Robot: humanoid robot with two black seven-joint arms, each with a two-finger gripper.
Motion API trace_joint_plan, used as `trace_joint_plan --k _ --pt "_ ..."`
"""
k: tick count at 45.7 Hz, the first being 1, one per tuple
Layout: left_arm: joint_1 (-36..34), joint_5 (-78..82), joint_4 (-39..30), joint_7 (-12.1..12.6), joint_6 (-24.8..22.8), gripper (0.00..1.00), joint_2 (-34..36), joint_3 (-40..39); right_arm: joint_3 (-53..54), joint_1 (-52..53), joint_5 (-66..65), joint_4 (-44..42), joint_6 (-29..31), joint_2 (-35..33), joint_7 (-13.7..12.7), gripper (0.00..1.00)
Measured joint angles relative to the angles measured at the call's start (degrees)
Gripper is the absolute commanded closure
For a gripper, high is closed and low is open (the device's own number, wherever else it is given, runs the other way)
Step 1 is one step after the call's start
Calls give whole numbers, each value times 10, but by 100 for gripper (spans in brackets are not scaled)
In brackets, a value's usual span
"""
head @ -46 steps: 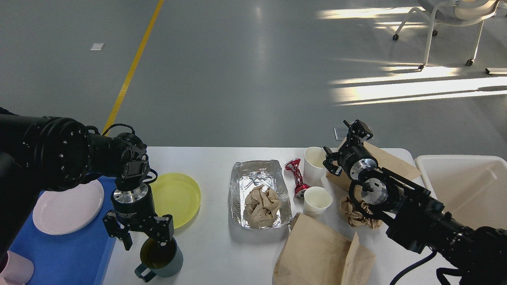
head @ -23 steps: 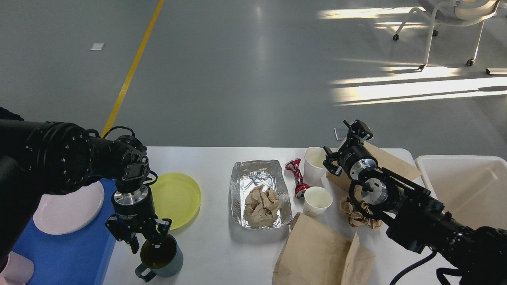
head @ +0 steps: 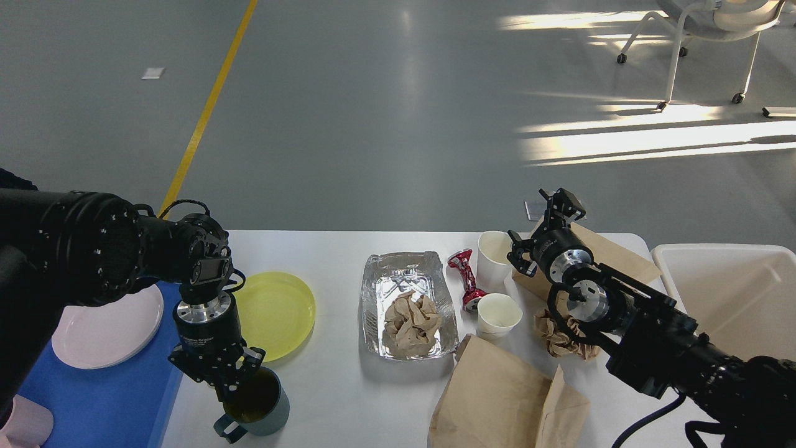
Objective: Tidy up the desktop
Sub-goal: 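Lift the dark green mug with the left gripper, then set the dark green mug on the blue tray and open the left gripper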
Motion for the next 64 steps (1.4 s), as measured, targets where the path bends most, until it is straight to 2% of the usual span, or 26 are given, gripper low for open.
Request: trace_joint_plan --k 18,22,27,31,40,48,64 --pt "-24 1 -5 4 0 100 7 -13 0 0 0 0 0 0 0 0" --pt "-40 1 -6 25 0 100 13 -31 0 0 0 0 0 0 0 0" --pt "-54 1 -13 63 0 100 30 -69 0 0 0 0 0 0 0 0" --pt "-73 1 -27 82 0 100 38 -93 0 0 0 0 0 0 0 0" --pt "-120 1 -50 84 0 100 62 -99 0 0 0 0 0 0 0 0" --pt "-134 1 -53 79 0 100 107 -96 0 0 0 0 0 0 0 0" --pt "-90 1 -39 83 0 100 285 -88 0 0 0 0 0 0 0 0"
